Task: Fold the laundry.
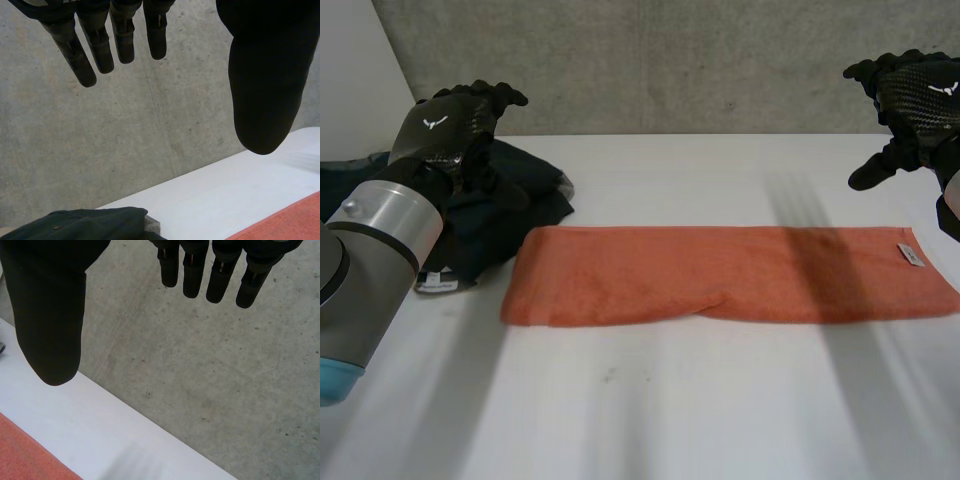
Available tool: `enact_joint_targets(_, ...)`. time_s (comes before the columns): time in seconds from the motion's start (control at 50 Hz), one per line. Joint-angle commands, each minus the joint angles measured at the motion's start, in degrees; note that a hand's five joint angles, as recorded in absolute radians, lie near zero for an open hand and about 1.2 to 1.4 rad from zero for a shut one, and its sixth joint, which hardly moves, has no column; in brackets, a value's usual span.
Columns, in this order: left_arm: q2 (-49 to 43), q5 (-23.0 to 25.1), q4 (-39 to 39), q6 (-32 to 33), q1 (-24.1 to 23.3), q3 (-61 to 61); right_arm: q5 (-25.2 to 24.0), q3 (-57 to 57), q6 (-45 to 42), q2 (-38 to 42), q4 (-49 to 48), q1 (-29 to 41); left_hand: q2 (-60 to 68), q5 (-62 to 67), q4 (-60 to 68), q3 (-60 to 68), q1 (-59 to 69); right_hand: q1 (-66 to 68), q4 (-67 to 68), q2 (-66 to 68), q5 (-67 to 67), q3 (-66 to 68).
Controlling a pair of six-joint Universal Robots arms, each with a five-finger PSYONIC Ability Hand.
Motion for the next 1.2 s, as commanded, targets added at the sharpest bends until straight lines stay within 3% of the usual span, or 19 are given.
enact_joint_targets(0.02,-0.1,0.0,0.0,0.0,0.1,0.0,0.1,-0.3,0.0,0.0,0.0,0.0,-7.3,-9.5,-7.5,-7.2,-7.4,-6.6,-7.1,-6.7,-9.0,-7.1)
enact_joint_targets(0.3,-0.4,0.0,0.0,0.0,0.0,-0.2,0.4,-0.5,-0.1,0.1,0.5,-0.2,-7.3,-9.5,-7.5,-7.2,-7.4,-6.6,-7.1,-6.7,-9.0,-7.1)
enact_joint_targets(0.44,-0.8,0.0,0.0,0.0,0.0,-0.1,5.3,-2.3,-1.4,2.8,8.9,-0.9,-7.3,-9.5,-7.5,-7.2,-7.4,-6.6,-7.1,-6.7,-9.0,-7.1)
enact_joint_targets(0.6,-0.9,0.2,0.0,0.1,-0.2,-0.2,6.2,-0.2,-11.9,10.4,9.5,-8.7,-7.3,-9.5,-7.5,-7.2,-7.4,-6.6,-7.1,-6.7,-9.0,-7.1)
enact_joint_targets(0.72,-1.5,0.4,0.2,0.2,-0.4,-0.2,5.5,0.6,-19.1,18.6,2.7,-14.9,-7.3,-9.5,-7.5,-7.2,-7.4,-5.6,-6.0,-5.6,-7.9,-6.0)
enact_joint_targets(0.86,-2.7,0.4,0.3,0.2,-1.2,0.0,3.3,0.7,-20.5,24.7,-0.7,-17.6,-7.3,-9.5,-7.5,-7.2,-7.4,-2.7,-3.1,-2.7,-5.1,-3.2)
enact_joint_targets(1.02,-5.2,0.7,1.6,0.3,-3.9,0.1,-2.5,2.4,-20.7,26.1,-3.3,-19.7,-7.3,-9.5,-7.5,-7.2,-7.4,3.5,3.1,3.5,1.2,3.0)
enact_joint_targets(1.2,-9.4,0.4,5.0,2.7,-7.2,0.8,-2.4,2.6,-22.5,28.3,-6.8,-20.2,-7.1,-9.3,-7.3,-6.9,-7.2,5.4,5.0,5.3,3.0,4.9)
